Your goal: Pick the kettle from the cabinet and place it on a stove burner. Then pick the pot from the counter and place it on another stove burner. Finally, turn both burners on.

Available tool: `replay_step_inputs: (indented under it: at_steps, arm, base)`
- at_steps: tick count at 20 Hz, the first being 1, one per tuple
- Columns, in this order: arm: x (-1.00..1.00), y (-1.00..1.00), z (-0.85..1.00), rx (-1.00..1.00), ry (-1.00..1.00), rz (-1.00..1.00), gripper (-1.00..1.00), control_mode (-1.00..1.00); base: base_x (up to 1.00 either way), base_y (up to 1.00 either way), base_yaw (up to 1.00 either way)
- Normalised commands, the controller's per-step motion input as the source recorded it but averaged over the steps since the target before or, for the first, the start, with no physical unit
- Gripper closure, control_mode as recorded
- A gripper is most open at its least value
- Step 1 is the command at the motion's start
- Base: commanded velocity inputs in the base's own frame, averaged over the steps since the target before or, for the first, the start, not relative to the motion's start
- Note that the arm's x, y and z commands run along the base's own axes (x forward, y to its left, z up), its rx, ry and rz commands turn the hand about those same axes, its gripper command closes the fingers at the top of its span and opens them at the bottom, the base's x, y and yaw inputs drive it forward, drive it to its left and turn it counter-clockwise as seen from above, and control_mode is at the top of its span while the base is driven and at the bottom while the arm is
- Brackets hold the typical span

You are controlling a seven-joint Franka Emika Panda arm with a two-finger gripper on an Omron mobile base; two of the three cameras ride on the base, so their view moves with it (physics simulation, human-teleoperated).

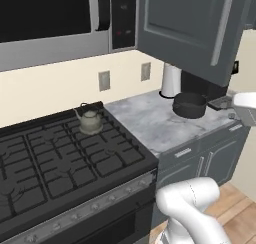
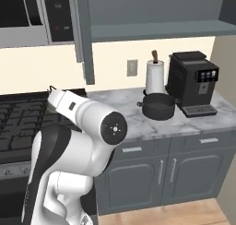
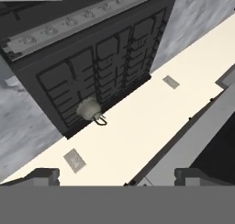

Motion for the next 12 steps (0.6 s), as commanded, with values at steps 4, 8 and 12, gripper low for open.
replay_step_inputs:
  at_steps: [4,8,12]
  arm:
    - [0.0,0.0,0.0,0.0,0.0,0.0,-1.0,1.0]
    - [0.0,0.0,0.0,0.0,0.0,0.0,-1.0,1.0]
    - [0.0,0.0,0.0,0.0,0.0,0.0,-1.0,1.0]
  base:
    - [0.0,-0.48,0.14]
    - [0.0,-0.5,0.15]
    - [0.0,-0.52,0.15]
